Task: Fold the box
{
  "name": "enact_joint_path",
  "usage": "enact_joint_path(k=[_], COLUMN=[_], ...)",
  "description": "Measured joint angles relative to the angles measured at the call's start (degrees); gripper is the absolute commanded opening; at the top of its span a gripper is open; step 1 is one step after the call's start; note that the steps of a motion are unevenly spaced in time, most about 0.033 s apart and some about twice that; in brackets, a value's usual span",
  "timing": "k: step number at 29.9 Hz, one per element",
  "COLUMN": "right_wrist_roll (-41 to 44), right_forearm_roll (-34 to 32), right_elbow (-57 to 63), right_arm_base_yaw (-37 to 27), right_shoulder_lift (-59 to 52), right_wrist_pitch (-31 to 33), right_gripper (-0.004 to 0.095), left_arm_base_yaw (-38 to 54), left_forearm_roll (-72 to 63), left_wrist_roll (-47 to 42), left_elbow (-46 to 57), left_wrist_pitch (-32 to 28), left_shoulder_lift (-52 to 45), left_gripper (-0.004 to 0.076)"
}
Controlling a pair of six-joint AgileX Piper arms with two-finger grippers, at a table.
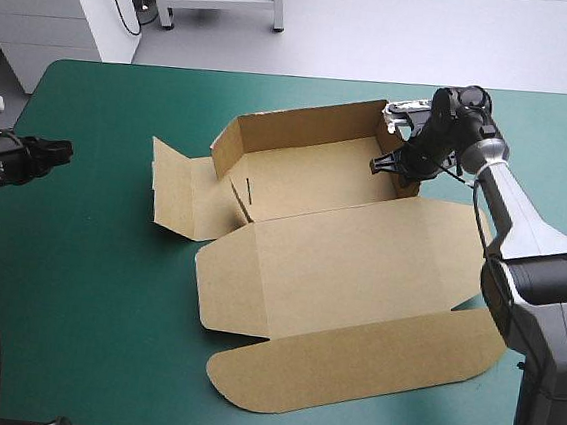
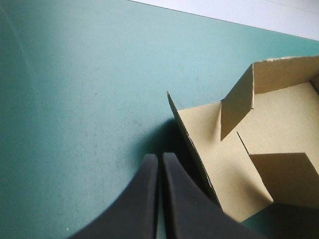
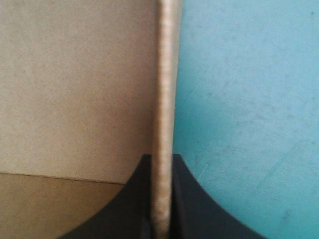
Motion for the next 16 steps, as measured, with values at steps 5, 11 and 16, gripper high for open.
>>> enact_joint_path(k=[5,11,16], right_wrist_roll=[-0.99,-5.06,-7.60], right_forearm_roll=[1.23,14.27,22.70], right_elbow=[-1.99,-2.79,-3.07], right_arm_base_yaw=[-1.90,-9.11,-11.30], right_shoulder_lift=[-5.06,-15.17,-21.07], right_wrist_pitch=[0.49,0.63,0.68], right_gripper=[-0.0014,-0.0014,-0.0014], left_arm_base_yaw=[0.00,-0.07,-2.98], left_forearm_roll=[-2.10,-5.56,-7.65], left_wrist_roll=[0.00,0.22,0.22], left_elbow=[0.00,0.00,0.00], left_wrist_pitch=[-0.75,-1.73,-1.31], left_shoulder_lift=[2.45,7.33,11.12], left_gripper=[-0.0008,-0.0008,-0.0009])
